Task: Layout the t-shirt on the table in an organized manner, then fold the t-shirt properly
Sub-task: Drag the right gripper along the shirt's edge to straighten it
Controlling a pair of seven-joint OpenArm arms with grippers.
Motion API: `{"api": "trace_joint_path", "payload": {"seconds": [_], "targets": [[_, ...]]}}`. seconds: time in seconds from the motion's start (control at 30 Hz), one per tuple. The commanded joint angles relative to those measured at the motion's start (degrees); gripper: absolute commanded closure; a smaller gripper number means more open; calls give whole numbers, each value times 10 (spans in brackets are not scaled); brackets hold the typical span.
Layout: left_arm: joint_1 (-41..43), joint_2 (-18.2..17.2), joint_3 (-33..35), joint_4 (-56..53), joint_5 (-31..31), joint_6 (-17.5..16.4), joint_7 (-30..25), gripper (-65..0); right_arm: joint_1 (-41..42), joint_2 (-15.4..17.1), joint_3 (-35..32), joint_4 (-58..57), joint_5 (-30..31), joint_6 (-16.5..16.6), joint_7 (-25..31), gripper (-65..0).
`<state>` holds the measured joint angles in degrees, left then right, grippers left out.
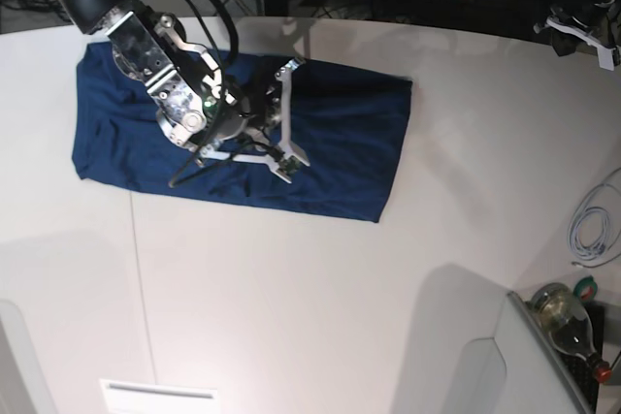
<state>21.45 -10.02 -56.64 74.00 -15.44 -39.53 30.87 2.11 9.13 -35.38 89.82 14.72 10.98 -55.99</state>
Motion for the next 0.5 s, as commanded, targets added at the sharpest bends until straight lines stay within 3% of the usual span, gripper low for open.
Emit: {"api": "trace_joint_path", "payload": {"seconds": [0.0,0.47], "targets": [[2,-11,-3,7,-7,-5,-9,0,-3,0,5,17,4,3,5,-9],[-22,-11,47,-2,-3,-5,-9,0,-67,0,21,52,4,0,5,-8]]}}
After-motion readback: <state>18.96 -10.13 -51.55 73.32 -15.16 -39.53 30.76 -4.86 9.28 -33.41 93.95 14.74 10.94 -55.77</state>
